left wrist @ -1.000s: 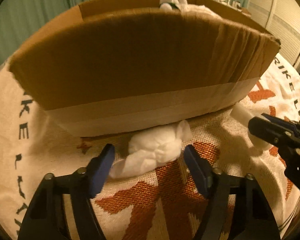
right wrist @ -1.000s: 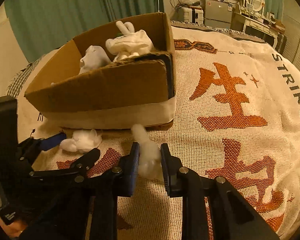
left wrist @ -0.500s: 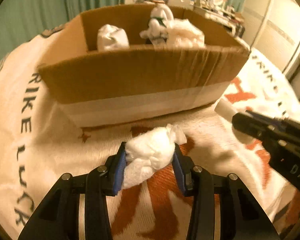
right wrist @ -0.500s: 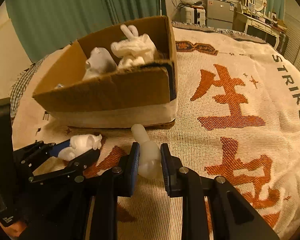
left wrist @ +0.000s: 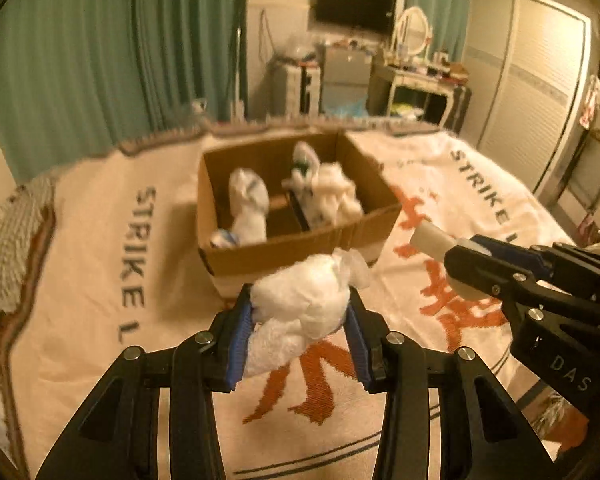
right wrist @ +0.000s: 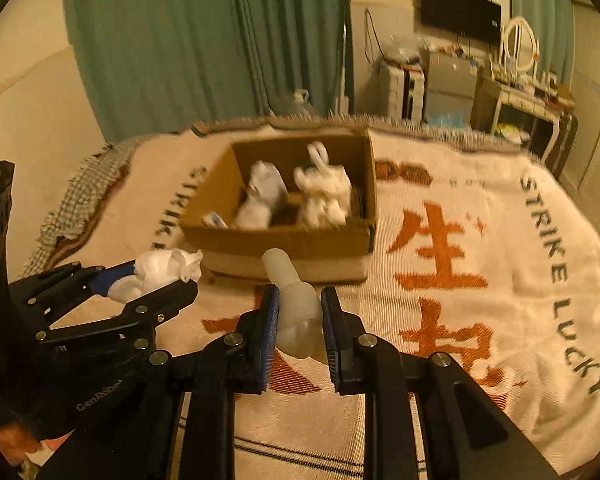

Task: Organize soft objects
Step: 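Carry both items into the cardboard box and open both grippers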

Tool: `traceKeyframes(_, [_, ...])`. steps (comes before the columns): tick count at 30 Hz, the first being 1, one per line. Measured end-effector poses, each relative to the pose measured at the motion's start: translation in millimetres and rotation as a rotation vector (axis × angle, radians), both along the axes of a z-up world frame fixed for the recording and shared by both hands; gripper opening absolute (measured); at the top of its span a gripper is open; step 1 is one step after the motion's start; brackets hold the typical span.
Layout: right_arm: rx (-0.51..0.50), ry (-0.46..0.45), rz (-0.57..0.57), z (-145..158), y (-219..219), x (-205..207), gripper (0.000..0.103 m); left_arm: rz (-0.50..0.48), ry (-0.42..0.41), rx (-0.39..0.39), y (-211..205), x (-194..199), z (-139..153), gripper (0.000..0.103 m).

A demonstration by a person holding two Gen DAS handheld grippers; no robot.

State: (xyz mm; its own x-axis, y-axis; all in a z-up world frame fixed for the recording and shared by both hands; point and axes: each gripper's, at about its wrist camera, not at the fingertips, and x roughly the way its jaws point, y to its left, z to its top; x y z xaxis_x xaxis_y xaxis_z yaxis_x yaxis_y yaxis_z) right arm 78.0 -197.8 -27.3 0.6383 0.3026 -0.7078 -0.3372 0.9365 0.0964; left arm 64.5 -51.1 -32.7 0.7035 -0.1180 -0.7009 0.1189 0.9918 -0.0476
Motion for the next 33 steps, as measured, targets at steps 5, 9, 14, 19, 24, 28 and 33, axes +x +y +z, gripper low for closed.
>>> traceKeyframes(5, [0.011,-0.080,0.025,40.6,6.4,-20.5,0.021,-0.023,-0.073,0.036,3.8,-5.8,38.6,0.041])
traceKeyframes(9, [0.014,-0.132,0.049,66.8,13.8,-17.5,0.021,-0.036,-0.113,0.066,7.0,4.8,63.4,0.041])
traceKeyframes(14, [0.041,-0.182,0.046,101.1,19.0,12.5,0.021,-0.018,-0.151,0.051,19.0,38.6,83.8,0.041])
traceKeyframes(19, [0.065,-0.198,0.053,116.8,26.0,61.0,0.021,0.012,-0.146,0.021,31.7,80.0,79.6,0.041])
traceKeyframes(24, [0.073,-0.162,0.054,101.3,36.4,122.6,0.021,0.038,-0.107,0.024,38.5,129.8,52.1,0.041])
traceKeyframes(28, [0.080,-0.098,0.046,68.7,42.2,166.0,0.021,0.037,-0.052,0.024,39.1,163.7,18.2,0.041])
traceKeyframes(33, [0.079,0.003,0.037,14.2,45.8,212.2,0.021,0.026,0.018,0.048,38.6,195.2,-27.6,0.041])
